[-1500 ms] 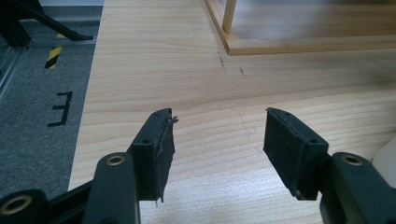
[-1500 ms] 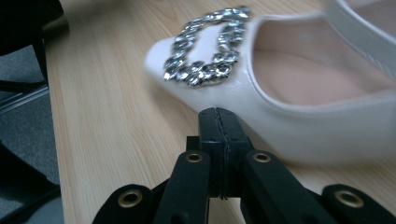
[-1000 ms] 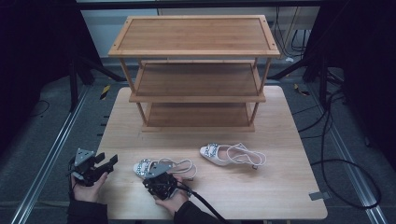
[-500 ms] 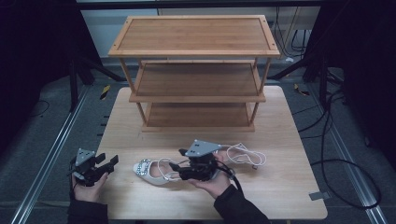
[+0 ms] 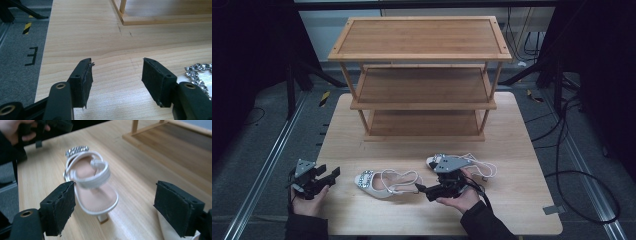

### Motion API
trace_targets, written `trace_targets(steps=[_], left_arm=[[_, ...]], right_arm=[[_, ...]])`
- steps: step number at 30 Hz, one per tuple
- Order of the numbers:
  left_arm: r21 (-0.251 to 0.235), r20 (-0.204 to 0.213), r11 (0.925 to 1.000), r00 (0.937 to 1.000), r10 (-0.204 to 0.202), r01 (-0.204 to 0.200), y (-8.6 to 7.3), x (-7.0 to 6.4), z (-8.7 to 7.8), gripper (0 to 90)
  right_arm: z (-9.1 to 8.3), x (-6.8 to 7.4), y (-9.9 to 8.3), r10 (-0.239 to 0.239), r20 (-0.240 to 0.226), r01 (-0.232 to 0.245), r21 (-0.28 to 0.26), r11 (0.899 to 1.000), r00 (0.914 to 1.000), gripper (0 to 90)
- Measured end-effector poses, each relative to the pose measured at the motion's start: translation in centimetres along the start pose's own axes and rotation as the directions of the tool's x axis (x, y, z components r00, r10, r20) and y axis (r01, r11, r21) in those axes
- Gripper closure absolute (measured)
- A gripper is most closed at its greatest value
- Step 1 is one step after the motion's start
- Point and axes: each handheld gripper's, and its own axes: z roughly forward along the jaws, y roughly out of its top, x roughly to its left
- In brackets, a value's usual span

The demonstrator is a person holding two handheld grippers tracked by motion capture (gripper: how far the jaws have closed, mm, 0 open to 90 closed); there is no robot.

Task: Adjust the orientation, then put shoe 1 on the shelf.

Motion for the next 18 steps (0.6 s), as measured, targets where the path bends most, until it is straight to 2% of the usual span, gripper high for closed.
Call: trace_targets(steps=[5,10,18], left_arm=[[0.001,0.002,1.0,1.0,-0.001,0.001,0.0,0.1,0.0,40.2],[0.004,0.007,1.0,1.0,0.001,-0.001,0.0,0.0,0.1,40.1],[0.01,0.004,0.9999,0.9999,0.01,-0.01,0.1,-0.1,0.3,40.1]], right_arm=[[1.1,0.2,-0.8,-0.01,-0.032,0.011,0.04,0.999,0.9994,15.1],[2.8,0.6,-1.1,-0.03,-0.044,0.034,0.076,0.997,0.9986,16.0],[4.9,0.8,-0.6,-0.054,-0.068,0.06,0.09,0.994,0.9962,17.2]])
